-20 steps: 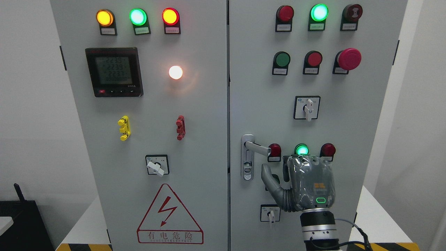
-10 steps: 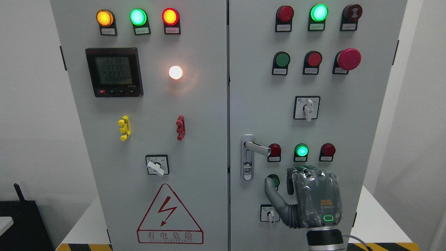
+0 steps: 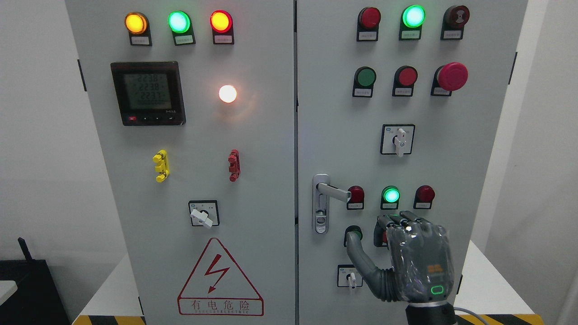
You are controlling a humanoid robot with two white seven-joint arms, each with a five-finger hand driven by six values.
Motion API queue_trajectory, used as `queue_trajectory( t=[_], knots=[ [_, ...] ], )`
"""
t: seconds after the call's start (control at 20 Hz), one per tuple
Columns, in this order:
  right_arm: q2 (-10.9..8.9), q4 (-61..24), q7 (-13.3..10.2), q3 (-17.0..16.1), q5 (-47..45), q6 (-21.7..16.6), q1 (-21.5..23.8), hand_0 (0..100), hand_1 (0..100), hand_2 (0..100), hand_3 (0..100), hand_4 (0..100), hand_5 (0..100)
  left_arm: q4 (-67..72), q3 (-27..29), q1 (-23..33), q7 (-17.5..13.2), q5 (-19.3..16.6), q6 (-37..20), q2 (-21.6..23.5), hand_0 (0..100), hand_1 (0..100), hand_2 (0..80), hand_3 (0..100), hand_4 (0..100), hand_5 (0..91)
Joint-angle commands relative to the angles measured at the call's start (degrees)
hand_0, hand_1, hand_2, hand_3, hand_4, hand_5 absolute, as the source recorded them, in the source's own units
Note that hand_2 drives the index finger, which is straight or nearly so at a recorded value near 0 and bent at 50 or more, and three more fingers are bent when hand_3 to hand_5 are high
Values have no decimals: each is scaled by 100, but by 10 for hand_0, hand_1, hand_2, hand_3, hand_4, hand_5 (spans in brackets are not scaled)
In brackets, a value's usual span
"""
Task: Release door handle
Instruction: 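Open the right hand fingers to let go of the handle, then withdraw the open right hand away from the handle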
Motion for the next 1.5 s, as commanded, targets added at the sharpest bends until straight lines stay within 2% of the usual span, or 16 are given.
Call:
queue_trajectory(
  t=[0.0, 0.05, 0.1, 0.2, 0.25, 0.3, 0.45, 0.5, 0.55, 0.6, 0.8, 1.45],
  knots=[
    [-309, -292, 36, -146, -535, -314, 5, 424, 100, 386, 628, 522, 427, 97, 62, 0, -3, 0, 5, 0, 120, 389, 0, 0, 0, 0],
    [-414, -283, 54, -172, -667, -445, 5, 424, 101, 322, 517, 437, 355, 97, 62, 0, -3, 0, -3, 0, 120, 389, 0, 0, 0, 0],
    [-554, -283, 80, -207, -825, -560, 14, 424, 102, 302, 483, 402, 324, 97, 62, 0, -3, 0, 5, 0, 120, 389, 0, 0, 0, 0],
    [-853, -275, 81, -216, -1211, -675, 23, 423, 102, 205, 328, 249, 152, 97, 62, 0, -3, 0, -4, 0, 120, 389, 0, 0, 0, 0],
    [-1011, -266, 81, -216, -1405, -693, 31, 424, 100, 189, 310, 218, 120, 97, 62, 0, -3, 0, 5, 0, 120, 389, 0, 0, 0, 0],
    [-1152, -257, 81, -216, -1598, -702, 40, 427, 94, 143, 251, 150, 25, 97, 62, 0, -3, 0, -3, 0, 120, 389, 0, 0, 0, 0],
    [-1460, -266, 81, -234, -1969, -885, 154, 436, 66, 44, 96, 18, 0, 97, 62, 0, -3, 0, 5, 0, 120, 389, 0, 0, 0, 0],
    [-1539, -266, 81, -243, -2030, -947, 181, 441, 50, 0, 46, 0, 0, 97, 62, 0, -3, 0, 5, 0, 120, 389, 0, 0, 0, 0],
    [-1583, -266, 89, -277, -2127, -991, 242, 442, 43, 0, 31, 0, 0, 97, 62, 0, -3, 0, 5, 0, 120, 389, 0, 0, 0, 0],
    [-1601, -266, 89, -278, -2215, -1018, 312, 444, 28, 0, 0, 0, 0, 97, 62, 0, -3, 0, 5, 0, 120, 389, 0, 0, 0, 0],
    [-1566, -266, 89, -313, -2259, -1018, 497, 432, 20, 0, 0, 0, 0, 97, 62, 0, -3, 0, -4, 0, 120, 389, 0, 0, 0, 0],
    [-1478, -257, 81, -304, -2268, -1018, 497, 398, 51, 0, 0, 0, 0, 97, 62, 0, -3, 0, 5, 0, 120, 389, 0, 0, 0, 0]
  ],
)
